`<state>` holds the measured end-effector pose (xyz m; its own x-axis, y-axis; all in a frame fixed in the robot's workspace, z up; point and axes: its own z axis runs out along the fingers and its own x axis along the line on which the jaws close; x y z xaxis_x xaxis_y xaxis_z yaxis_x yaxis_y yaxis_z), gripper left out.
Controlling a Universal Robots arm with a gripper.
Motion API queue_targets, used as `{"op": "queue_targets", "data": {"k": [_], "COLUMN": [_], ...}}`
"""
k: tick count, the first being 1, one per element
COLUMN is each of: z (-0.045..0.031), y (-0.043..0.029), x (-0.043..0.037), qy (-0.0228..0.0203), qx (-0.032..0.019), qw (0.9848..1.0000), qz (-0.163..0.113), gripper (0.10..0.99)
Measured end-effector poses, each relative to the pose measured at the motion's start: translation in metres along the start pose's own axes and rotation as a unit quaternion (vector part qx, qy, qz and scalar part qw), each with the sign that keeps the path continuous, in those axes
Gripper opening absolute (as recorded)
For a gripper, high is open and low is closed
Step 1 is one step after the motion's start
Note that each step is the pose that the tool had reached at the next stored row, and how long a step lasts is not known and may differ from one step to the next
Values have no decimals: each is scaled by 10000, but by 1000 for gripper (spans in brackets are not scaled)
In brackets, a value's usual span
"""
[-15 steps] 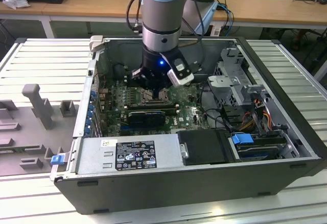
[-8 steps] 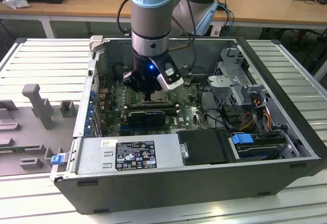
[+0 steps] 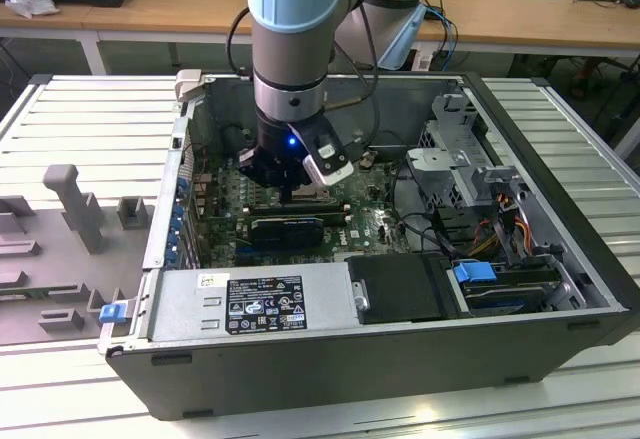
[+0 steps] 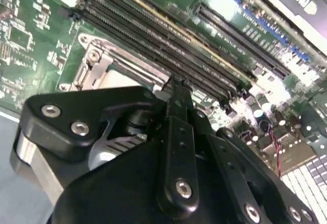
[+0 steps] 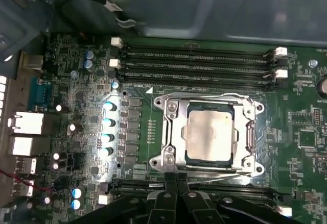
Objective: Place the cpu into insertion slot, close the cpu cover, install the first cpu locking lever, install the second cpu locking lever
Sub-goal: 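Install the second cpu locking lever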
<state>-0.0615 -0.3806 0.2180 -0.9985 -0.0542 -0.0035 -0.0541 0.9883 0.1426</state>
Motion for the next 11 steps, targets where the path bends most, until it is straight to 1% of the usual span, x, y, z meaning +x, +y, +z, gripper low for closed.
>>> {"op": "queue_targets", "data": {"k": [2,8,11], "z": [-1,-10,-12], "y": [-16,-76,-92], "x": [2,22,37], "qy": [-1,-3,-7], "qx": [-14,-16,-39], "qw": [10000,10000,10000], "qz": [1,1,0], "gripper": [106,106,106]}}
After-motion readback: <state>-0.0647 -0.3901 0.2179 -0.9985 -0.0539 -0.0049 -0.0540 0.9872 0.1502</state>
